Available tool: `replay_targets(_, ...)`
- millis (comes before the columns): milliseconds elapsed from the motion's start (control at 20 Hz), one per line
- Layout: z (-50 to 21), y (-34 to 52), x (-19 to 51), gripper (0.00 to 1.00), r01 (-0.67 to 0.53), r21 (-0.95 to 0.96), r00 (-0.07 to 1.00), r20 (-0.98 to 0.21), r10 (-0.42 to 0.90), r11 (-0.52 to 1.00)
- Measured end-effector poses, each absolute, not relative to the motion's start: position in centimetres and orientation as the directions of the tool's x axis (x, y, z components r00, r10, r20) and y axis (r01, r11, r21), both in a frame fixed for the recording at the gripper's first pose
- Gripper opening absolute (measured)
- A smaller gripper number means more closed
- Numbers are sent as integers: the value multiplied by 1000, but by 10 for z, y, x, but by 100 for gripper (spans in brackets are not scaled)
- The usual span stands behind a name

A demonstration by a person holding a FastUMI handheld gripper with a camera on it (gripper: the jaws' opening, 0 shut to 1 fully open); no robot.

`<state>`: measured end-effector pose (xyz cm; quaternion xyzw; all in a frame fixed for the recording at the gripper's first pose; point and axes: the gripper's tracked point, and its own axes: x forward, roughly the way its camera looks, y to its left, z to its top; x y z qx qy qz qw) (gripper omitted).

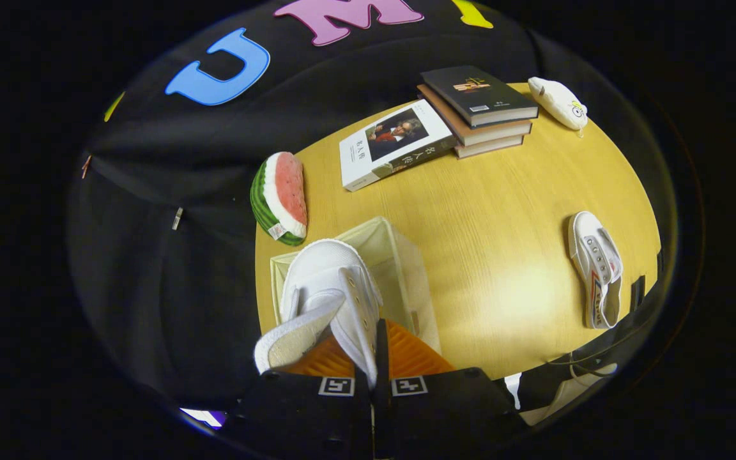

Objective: Open the storage box then place both shoes into the box .Put the left shoe in first, then the right shoe, with the right side of both shoes facing outward in a uniform manner.

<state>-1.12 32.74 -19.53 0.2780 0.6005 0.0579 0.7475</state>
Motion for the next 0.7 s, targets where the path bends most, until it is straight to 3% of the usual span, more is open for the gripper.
replay_targets(200, -217, 360, -16, 6, 306, 446, 208, -893, 399, 841)
replay_targets(450, -237, 383, -14, 7, 335, 412, 217, -909, 357, 847)
replay_targets(700, -239, 409, -12, 8, 350, 481, 248, -875, 416, 804)
